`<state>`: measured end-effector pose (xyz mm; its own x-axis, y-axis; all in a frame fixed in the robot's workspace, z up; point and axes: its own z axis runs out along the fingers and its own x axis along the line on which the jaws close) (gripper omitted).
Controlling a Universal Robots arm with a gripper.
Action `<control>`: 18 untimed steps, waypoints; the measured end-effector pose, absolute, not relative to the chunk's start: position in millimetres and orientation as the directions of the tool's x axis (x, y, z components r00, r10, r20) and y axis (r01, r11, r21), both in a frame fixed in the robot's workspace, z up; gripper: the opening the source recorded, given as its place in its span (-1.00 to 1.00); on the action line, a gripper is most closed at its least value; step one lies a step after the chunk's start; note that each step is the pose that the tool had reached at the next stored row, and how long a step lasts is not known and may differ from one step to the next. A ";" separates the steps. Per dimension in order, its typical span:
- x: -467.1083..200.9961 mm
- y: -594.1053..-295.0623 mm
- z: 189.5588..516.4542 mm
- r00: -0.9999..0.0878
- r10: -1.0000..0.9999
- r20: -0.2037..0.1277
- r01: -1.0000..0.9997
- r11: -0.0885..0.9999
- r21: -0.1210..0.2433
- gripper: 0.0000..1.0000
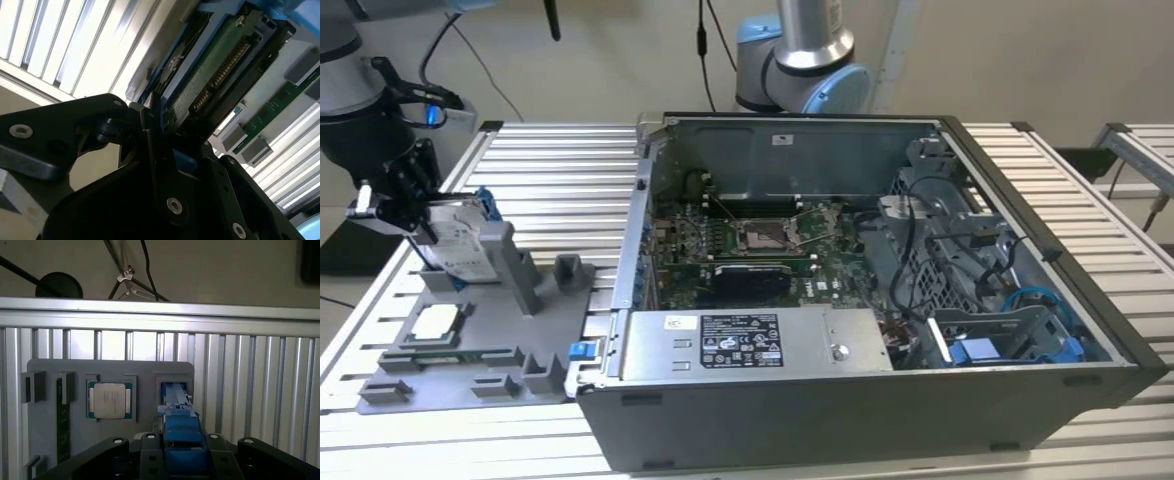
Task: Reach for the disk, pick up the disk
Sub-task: 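Pick up the disk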
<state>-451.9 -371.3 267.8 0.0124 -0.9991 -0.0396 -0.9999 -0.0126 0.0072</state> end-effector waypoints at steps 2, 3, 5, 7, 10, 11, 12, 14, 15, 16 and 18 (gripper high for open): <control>-451.9 -371.3 267.8 0.012 -0.999 -0.040 -1.000 -0.013 0.007 -1.00; -451.9 -371.3 267.8 0.012 -0.999 -0.040 -1.000 -0.013 0.007 -1.00; -451.9 -370.9 267.7 0.012 -1.000 -0.028 -1.000 -0.013 0.007 -1.00; -451.9 -371.1 267.8 0.013 -1.000 -0.028 -1.000 -0.013 0.007 -1.00; -452.0 -370.9 267.8 0.012 -0.999 -0.048 -1.000 -0.013 0.007 -1.00; -452.0 -370.9 267.8 0.012 -0.999 -0.048 -1.000 -0.013 0.007 -1.00; -451.9 -370.9 267.8 0.012 -0.999 -0.048 -1.000 -0.013 0.007 -1.00; -451.9 -371.0 267.8 0.012 -0.999 -0.048 -1.000 -0.013 0.007 -1.00; -451.9 -371.0 267.8 0.012 -0.999 -0.048 -1.000 -0.013 0.007 -1.00; -451.9 -371.0 267.9 0.012 -0.999 -0.048 -1.000 -0.013 0.007 -1.00; -452.0 -371.0 268.8 0.012 -0.999 -0.048 -1.000 -0.013 0.007 -1.00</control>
<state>-452.0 -371.0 268.8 0.0124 -0.9988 -0.0483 -0.9999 -0.0128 0.0070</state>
